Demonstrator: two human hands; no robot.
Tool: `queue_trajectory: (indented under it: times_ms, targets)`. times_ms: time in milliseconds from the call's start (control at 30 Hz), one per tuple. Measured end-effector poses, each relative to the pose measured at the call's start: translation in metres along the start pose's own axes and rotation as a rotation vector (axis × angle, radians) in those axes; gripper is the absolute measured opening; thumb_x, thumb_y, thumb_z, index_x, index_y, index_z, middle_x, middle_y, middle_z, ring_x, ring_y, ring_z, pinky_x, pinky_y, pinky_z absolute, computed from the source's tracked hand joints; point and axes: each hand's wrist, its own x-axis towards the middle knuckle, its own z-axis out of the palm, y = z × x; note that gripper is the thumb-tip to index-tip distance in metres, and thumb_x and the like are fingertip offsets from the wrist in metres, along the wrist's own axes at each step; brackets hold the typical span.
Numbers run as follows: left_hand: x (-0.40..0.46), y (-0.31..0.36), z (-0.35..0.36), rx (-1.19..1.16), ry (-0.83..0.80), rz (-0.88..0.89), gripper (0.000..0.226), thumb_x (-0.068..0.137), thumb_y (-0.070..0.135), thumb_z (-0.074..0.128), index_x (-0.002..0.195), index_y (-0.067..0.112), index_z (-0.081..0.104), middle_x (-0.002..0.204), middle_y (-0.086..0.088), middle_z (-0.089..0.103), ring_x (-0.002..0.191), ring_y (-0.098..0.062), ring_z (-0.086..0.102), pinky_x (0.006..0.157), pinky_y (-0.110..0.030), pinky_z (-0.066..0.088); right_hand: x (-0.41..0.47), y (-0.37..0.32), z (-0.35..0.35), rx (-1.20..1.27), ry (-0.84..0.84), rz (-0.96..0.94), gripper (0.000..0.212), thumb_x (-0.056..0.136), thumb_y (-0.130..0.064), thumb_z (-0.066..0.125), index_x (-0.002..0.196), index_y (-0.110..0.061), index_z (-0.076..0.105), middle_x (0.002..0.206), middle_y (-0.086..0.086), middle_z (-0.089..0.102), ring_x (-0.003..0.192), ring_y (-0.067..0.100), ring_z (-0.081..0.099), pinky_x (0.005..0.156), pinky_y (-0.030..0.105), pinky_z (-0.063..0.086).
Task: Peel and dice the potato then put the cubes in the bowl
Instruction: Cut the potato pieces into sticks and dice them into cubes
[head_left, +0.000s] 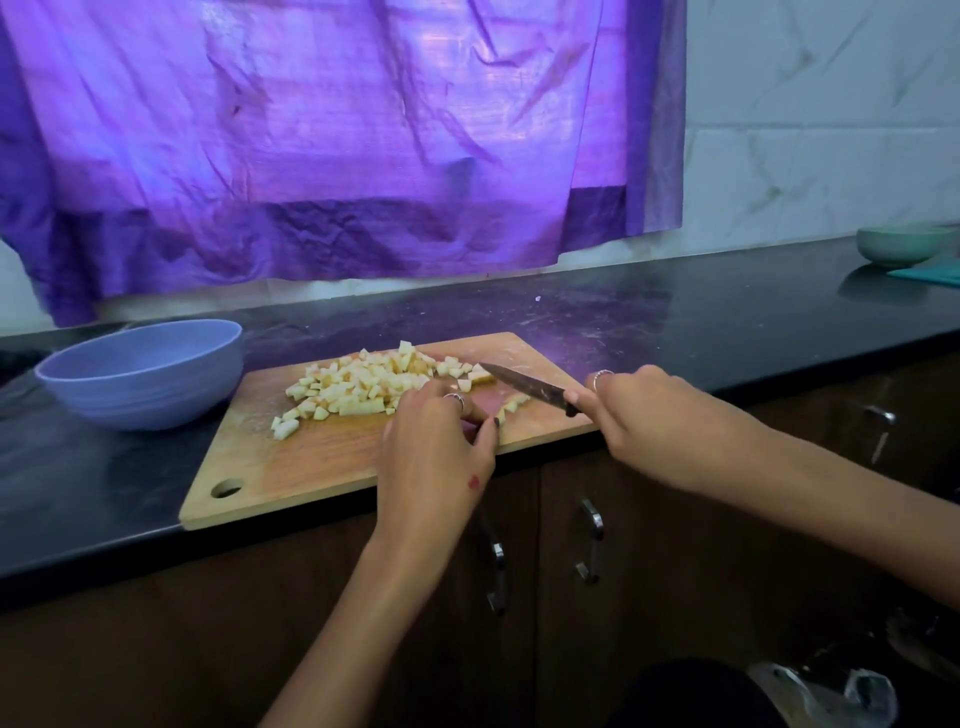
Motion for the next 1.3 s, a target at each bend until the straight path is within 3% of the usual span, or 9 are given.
queue_trajectory:
  times_ms: [367,467,567,667,733,833,933,1100,1300]
  targets:
    - [0.003,0.002,0.001,-0.042,-0.011,-0.029,0.011,0.087,0.027,0.067,0.090,0.018,0.074,0.095,0.009,0.051,0.092,-0.012,0.055,0.080,-0.038,0.053,-0.011,-0.006,0.009,-0.139,-0.051,-0.057,0.025,0.102,-0.045,0.023,0.090,-0.027,0.034,0.066,-0.003,0.032,0.063,0.023,0.041,0.059,0.032,0.033]
    - [0.004,0.000,0.001,-0.056,-0.019,-0.033,0.009,0.086,0.027,0.068,0.086,0.019,0.073,0.094,0.008,0.050,0.089,-0.013,0.055,0.078,-0.038,0.053,-0.004,-0.015,0.007,-0.172,-0.079,-0.070,0.027,0.102,-0.045,0.023,0.090,-0.026,0.038,0.066,-0.005,0.030,0.073,0.025,0.050,0.061,0.032,0.032]
    - [0.003,0.000,0.002,-0.053,-0.008,-0.017,0.010,0.086,0.026,0.068,0.085,0.018,0.072,0.092,0.008,0.048,0.089,-0.013,0.053,0.077,-0.039,0.052,0.009,-0.024,0.007,-0.155,-0.092,-0.084,0.030,0.103,-0.042,0.025,0.099,-0.024,0.049,0.076,-0.001,0.042,0.096,0.030,0.056,0.067,0.033,0.034]
    - [0.002,0.000,0.002,-0.037,-0.001,-0.008,0.011,0.087,0.027,0.066,0.087,0.018,0.073,0.090,0.009,0.046,0.091,-0.012,0.051,0.078,-0.037,0.050,0.016,-0.028,0.011,-0.180,-0.021,-0.100,0.031,0.104,-0.039,0.028,0.111,-0.020,0.051,0.102,0.005,0.057,0.099,0.029,0.058,0.066,0.034,0.033]
    - [0.000,0.001,0.001,-0.037,0.004,0.003,0.011,0.088,0.028,0.065,0.089,0.020,0.073,0.088,0.012,0.043,0.092,-0.011,0.048,0.078,-0.034,0.049,0.017,-0.025,0.013,-0.187,0.009,-0.076,0.029,0.104,-0.038,0.029,0.114,-0.021,0.050,0.096,0.005,0.056,0.099,0.030,0.058,0.066,0.034,0.034]
    - [-0.001,0.000,0.002,-0.021,0.018,0.001,0.012,0.089,0.031,0.064,0.090,0.021,0.071,0.088,0.013,0.043,0.092,-0.007,0.044,0.078,-0.029,0.045,0.012,-0.016,0.006,-0.064,-0.024,0.014,0.032,0.102,-0.044,0.025,0.097,-0.024,0.049,0.071,0.000,0.036,0.091,0.035,0.057,0.067,0.036,0.036]
    - [-0.001,-0.002,0.003,-0.017,0.023,-0.004,0.012,0.089,0.031,0.064,0.087,0.021,0.070,0.090,0.012,0.045,0.092,-0.006,0.043,0.078,-0.028,0.044,0.005,-0.005,0.001,0.010,-0.025,0.028,0.034,0.101,-0.044,0.024,0.072,-0.028,0.032,0.073,0.004,0.045,0.076,0.034,0.053,0.066,0.039,0.043]
    - [0.011,-0.002,0.001,0.073,0.013,0.005,0.015,0.091,0.030,0.062,0.091,0.017,0.071,0.098,0.007,0.049,0.099,-0.012,0.043,0.081,-0.029,0.040,0.005,0.019,-0.001,0.038,-0.016,0.164,0.034,0.101,-0.039,0.030,0.073,-0.023,0.039,0.078,0.008,0.049,0.078,0.037,0.055,0.076,0.043,0.046]
    - [0.037,-0.007,-0.005,0.239,0.012,-0.034,0.019,0.091,0.029,0.064,0.105,0.019,0.071,0.111,0.000,0.057,0.108,-0.021,0.048,0.085,-0.037,0.039,0.013,0.014,-0.003,0.048,-0.133,0.273,0.021,0.102,-0.028,0.035,0.084,-0.018,0.037,0.078,0.004,0.040,0.074,0.026,0.046,0.068,0.034,0.037]
